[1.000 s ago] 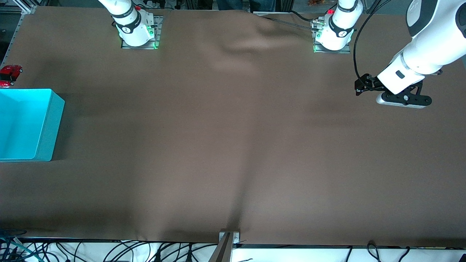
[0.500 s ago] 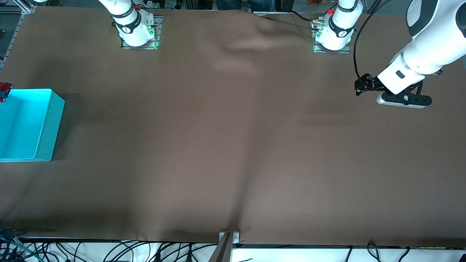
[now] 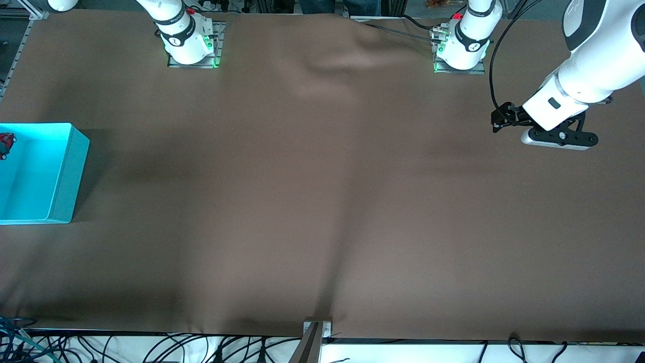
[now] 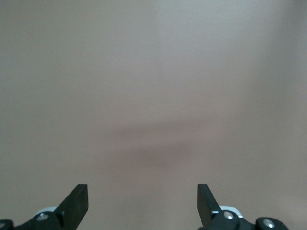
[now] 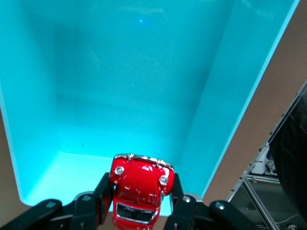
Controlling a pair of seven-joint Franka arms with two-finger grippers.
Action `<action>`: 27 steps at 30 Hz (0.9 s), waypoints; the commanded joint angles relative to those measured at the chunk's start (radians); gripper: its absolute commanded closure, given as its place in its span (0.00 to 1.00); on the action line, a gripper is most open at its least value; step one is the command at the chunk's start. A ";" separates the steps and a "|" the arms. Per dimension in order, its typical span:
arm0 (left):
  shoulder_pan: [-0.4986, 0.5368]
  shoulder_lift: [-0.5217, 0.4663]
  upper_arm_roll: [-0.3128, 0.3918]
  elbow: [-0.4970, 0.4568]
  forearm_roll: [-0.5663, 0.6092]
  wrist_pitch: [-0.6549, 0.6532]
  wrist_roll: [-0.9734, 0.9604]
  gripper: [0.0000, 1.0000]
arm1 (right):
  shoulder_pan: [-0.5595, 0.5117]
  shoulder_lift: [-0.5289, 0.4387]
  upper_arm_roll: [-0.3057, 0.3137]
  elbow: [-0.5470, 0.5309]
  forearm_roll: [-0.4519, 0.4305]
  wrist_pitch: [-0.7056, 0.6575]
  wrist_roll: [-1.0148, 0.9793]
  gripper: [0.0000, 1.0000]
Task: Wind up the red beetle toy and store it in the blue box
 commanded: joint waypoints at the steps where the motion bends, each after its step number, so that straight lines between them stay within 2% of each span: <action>1: 0.006 0.010 -0.003 0.028 0.013 -0.022 -0.005 0.00 | -0.012 0.019 0.011 0.031 0.069 -0.036 0.014 0.57; 3: 0.006 0.010 -0.003 0.028 0.013 -0.022 -0.005 0.00 | -0.010 0.024 0.011 0.030 0.092 -0.047 0.032 0.57; 13: 0.006 0.010 -0.003 0.028 0.013 -0.022 -0.005 0.00 | -0.030 0.057 0.011 0.028 0.099 -0.047 0.038 0.54; 15: 0.006 0.010 -0.003 0.028 0.013 -0.022 -0.005 0.00 | -0.028 0.059 0.013 0.028 0.099 -0.047 0.041 0.44; 17: 0.008 0.010 -0.003 0.028 0.013 -0.022 -0.005 0.00 | -0.030 0.065 0.016 0.028 0.099 -0.047 0.046 0.40; 18: 0.008 0.010 -0.003 0.028 0.013 -0.022 -0.005 0.00 | -0.030 0.065 0.017 0.028 0.099 -0.047 0.046 0.30; 19: 0.006 0.010 -0.003 0.028 0.013 -0.022 -0.005 0.00 | -0.030 0.065 0.017 0.028 0.099 -0.047 0.046 0.07; 20: 0.008 0.010 -0.003 0.028 0.013 -0.022 -0.005 0.00 | -0.030 0.064 0.017 0.028 0.099 -0.050 0.044 0.00; 27: 0.008 0.010 -0.003 0.028 0.013 -0.022 -0.005 0.00 | -0.024 0.059 0.019 0.031 0.099 -0.061 0.044 0.00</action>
